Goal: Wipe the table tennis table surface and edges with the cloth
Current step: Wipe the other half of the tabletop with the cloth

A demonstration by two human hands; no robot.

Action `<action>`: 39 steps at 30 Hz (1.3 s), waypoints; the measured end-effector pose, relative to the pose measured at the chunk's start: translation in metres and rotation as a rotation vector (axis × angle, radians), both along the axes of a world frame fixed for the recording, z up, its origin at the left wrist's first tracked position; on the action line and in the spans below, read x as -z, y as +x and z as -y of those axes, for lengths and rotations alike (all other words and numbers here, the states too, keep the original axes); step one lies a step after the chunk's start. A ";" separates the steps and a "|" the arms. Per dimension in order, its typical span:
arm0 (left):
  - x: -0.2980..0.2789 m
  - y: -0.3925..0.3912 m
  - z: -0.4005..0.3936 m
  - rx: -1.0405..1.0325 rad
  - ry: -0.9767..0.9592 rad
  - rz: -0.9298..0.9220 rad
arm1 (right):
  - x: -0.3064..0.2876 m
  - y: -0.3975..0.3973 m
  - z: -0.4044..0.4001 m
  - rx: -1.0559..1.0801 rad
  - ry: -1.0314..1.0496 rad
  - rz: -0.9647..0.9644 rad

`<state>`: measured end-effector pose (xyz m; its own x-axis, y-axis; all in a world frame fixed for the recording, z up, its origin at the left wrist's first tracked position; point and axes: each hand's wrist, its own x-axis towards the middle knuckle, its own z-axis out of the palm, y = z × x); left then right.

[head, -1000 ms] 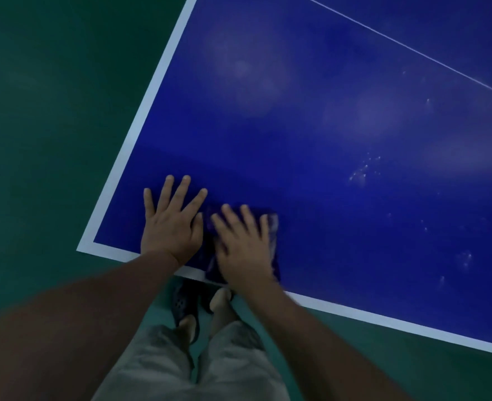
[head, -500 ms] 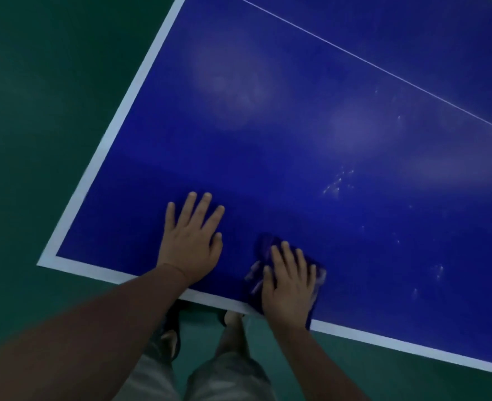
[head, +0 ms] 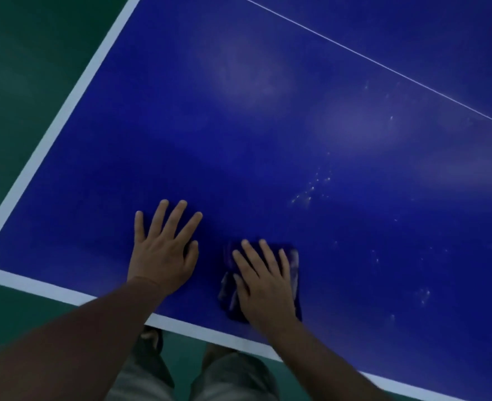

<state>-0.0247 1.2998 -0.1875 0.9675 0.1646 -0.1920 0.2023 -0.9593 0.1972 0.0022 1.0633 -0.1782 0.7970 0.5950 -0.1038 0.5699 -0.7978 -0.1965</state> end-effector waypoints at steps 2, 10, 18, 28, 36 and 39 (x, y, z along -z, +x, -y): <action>-0.003 0.003 0.010 -0.056 0.020 -0.017 | 0.000 0.036 -0.003 -0.059 0.019 0.001; -0.007 0.069 0.071 -0.153 -0.012 0.015 | -0.002 0.156 0.040 0.490 -0.030 -0.064; 0.002 0.096 0.079 -0.185 0.001 0.013 | 0.010 0.125 0.013 -0.035 0.027 0.013; -0.005 0.149 0.080 -0.160 -0.004 0.011 | 0.003 0.191 0.066 0.445 0.052 0.129; 0.002 0.264 0.087 -0.179 -0.038 0.016 | 0.013 0.222 0.050 -0.076 0.152 0.216; 0.003 0.299 0.087 -0.137 -0.020 0.011 | 0.008 0.285 0.043 0.113 0.166 0.224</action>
<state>0.2742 1.2130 -0.1905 0.9382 0.2917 -0.1862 0.3290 -0.9187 0.2187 0.2875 1.0199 -0.1857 0.8513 0.4952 0.1733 0.5232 -0.8262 -0.2090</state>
